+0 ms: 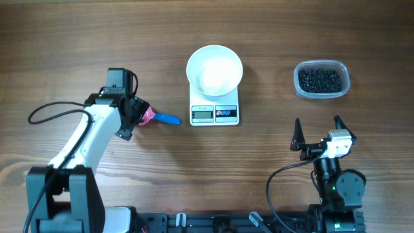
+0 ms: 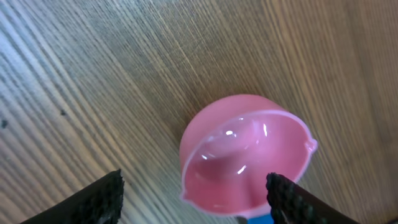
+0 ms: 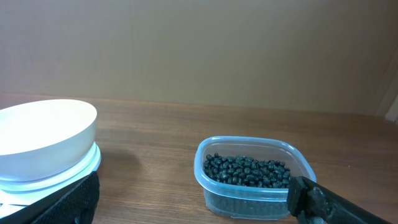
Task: Scoop item into bowl and weigh 150g on scale
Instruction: 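Move the left gripper forward and grasp the pink scoop's cup rim, then lift the pink scoop with the left gripper, tilting it upright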
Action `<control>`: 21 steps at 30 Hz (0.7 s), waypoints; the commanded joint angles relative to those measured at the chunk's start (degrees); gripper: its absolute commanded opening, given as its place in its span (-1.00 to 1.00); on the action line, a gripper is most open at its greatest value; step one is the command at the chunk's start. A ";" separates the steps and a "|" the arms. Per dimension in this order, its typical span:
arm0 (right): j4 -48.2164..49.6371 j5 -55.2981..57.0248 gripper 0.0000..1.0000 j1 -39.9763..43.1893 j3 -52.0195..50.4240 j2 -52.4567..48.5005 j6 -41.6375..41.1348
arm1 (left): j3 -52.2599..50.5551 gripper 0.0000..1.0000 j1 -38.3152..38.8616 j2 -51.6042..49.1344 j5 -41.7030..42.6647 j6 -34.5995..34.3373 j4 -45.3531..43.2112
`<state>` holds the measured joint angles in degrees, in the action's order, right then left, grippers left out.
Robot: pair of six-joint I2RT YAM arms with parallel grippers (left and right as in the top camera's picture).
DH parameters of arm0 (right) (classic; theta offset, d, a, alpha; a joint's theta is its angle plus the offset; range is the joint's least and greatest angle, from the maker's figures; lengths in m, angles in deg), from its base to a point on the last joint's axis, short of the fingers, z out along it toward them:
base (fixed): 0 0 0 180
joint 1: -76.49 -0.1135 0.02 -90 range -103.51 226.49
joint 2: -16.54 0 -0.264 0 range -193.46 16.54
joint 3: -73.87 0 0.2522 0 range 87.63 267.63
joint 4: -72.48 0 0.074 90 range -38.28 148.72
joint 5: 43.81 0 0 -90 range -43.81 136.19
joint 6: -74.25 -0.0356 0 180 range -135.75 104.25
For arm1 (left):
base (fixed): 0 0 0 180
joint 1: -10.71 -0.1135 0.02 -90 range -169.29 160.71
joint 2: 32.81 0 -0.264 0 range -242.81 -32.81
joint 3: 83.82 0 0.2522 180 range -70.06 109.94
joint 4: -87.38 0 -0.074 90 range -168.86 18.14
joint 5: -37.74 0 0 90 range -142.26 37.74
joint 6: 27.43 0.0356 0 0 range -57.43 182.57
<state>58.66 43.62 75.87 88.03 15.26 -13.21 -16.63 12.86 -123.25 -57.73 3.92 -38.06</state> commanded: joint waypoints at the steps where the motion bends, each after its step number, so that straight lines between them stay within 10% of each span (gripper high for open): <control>1: 0.09 -0.85 0.99 -0.28 -0.09 -0.28 0.46 | 0.90 0.53 0.20 -2.51 -0.22 -0.55 -0.90; 21: 0.09 -0.87 0.99 -0.28 -0.09 -0.28 0.46 | 0.79 -0.20 0.20 -6.78 -0.48 -0.50 -3.78</control>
<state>58.66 43.62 75.87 88.03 15.26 -13.05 -16.63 12.86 -129.30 -57.75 3.50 -41.61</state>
